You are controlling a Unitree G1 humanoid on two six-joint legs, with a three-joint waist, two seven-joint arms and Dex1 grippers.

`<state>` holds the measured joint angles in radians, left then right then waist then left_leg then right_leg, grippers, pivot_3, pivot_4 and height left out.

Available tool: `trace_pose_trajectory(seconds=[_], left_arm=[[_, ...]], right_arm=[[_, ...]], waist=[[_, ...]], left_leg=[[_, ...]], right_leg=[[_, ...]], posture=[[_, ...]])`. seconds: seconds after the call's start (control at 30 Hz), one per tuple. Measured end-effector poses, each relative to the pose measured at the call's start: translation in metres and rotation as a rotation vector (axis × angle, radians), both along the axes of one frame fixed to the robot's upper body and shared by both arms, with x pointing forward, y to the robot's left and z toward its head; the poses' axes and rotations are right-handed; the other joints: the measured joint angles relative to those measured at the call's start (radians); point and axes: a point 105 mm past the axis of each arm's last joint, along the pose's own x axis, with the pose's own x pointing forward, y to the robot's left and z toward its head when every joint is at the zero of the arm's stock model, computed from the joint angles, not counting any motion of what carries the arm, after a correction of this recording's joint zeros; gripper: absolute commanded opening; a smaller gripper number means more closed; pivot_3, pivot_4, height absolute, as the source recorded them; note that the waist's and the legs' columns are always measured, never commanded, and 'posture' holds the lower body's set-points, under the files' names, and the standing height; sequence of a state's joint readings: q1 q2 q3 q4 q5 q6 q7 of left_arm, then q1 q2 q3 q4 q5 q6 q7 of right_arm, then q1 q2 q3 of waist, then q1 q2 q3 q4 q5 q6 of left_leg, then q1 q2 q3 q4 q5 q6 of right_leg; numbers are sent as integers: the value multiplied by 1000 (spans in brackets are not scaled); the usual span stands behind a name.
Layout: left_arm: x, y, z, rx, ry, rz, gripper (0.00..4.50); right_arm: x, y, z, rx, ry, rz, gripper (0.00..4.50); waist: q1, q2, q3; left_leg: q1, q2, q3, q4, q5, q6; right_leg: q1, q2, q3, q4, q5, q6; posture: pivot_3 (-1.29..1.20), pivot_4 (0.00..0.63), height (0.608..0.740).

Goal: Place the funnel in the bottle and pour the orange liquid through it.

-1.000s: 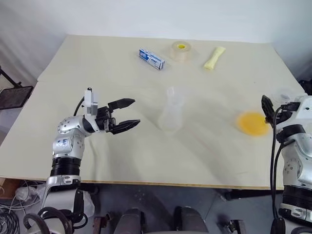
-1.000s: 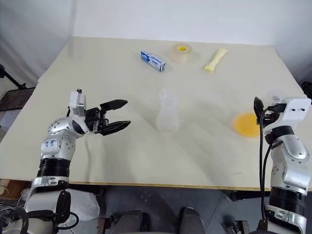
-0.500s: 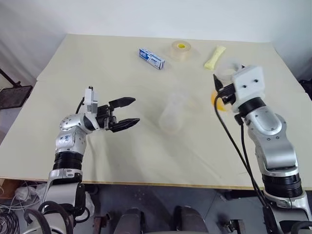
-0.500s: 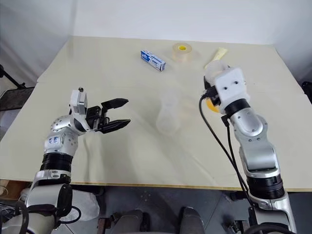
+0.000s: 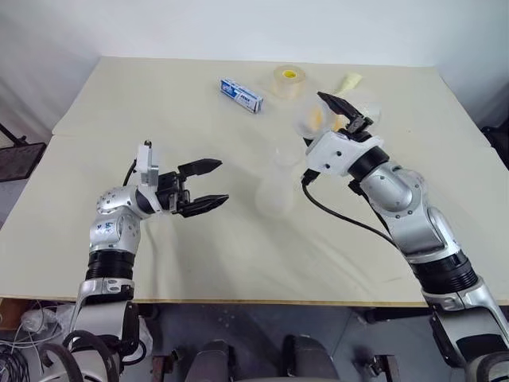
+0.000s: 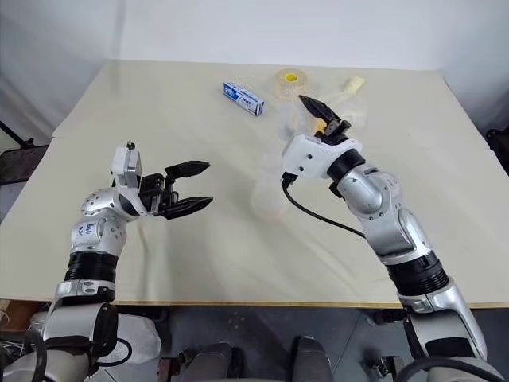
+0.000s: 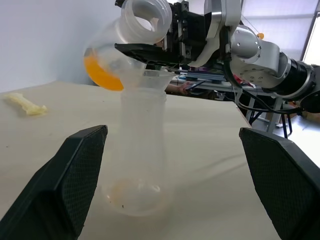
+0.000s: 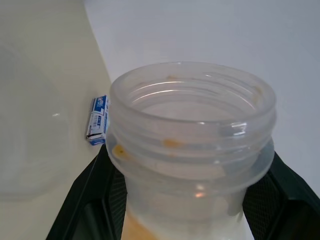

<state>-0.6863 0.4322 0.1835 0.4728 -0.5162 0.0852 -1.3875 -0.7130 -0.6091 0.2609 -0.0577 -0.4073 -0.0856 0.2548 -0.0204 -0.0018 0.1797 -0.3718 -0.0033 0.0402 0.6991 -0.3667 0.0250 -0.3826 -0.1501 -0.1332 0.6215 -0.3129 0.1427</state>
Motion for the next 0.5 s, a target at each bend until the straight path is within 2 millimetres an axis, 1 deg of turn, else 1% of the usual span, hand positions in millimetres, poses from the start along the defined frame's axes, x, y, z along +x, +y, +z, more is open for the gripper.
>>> trace_pose_trajectory(seconds=[0.17,0.5], left_arm=[[-2,-1,2,-2,-12,-2,4500],[-2,-1,1,-6,-7,7,4500]], right_arm=[[1,7,-1,-84,-49,19,2539],[9,8,3,-169,-112,-1,2539]], waist=[[-8,0,0],[-8,0,0]], left_leg=[[0,0,0,0,0,0],[0,1,0,0,0,0]], right_leg=[[0,0,0,0,0,0],[0,0,0,0,0,0]], posture=[[0,150,740],[0,150,740]])
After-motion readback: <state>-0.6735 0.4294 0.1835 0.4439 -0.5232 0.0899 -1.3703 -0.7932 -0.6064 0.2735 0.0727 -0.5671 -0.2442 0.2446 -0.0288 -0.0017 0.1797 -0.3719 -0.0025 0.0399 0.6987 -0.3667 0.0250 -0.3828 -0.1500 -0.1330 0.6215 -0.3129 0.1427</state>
